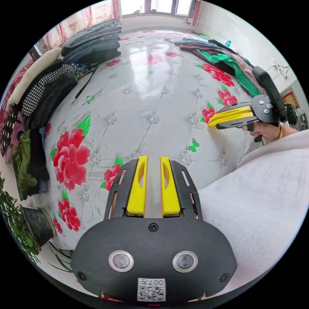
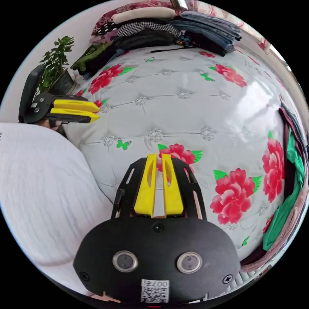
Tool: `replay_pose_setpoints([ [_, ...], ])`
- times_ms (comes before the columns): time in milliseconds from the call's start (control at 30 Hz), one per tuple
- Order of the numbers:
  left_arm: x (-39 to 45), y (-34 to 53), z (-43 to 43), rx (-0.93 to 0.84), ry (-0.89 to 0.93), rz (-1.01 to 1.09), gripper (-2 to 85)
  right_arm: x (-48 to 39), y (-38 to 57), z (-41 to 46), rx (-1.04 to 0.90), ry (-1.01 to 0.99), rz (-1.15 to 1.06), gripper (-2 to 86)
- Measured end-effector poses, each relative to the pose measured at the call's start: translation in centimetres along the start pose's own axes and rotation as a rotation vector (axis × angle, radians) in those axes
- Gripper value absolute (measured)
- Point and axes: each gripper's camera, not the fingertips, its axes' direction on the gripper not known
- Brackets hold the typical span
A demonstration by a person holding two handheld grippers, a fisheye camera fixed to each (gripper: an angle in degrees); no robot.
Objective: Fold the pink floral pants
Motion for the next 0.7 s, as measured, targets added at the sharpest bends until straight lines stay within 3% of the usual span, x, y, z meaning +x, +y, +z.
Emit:
replay_pose_setpoints([
  [167,1.6,1.2,0.0,-0.028,0.025,-0.084,5.9,9.2,8.0,-10.7,0.304,0.303,0.279,6.1],
  [367,1.5,2.5,-0.7,-0.028,0.068,-0.184,4.5,21.9,21.4,-20.6,0.345,0.715,0.662,9.3],
  [500,1.4,2.9,-1.5,-0.011,0.042,-0.199,3.5,28.1,26.4,-23.2,0.290,0.713,0.794,9.4],
  [567,1.3,3.0,-1.9,-0.003,0.044,-0.205,3.3,31.1,27.9,-22.3,0.207,0.611,0.816,8.4],
  [700,0.5,4.2,-3.1,0.027,0.036,-0.224,2.6,31.5,28.2,-22.3,0.144,0.608,0.808,4.9],
])
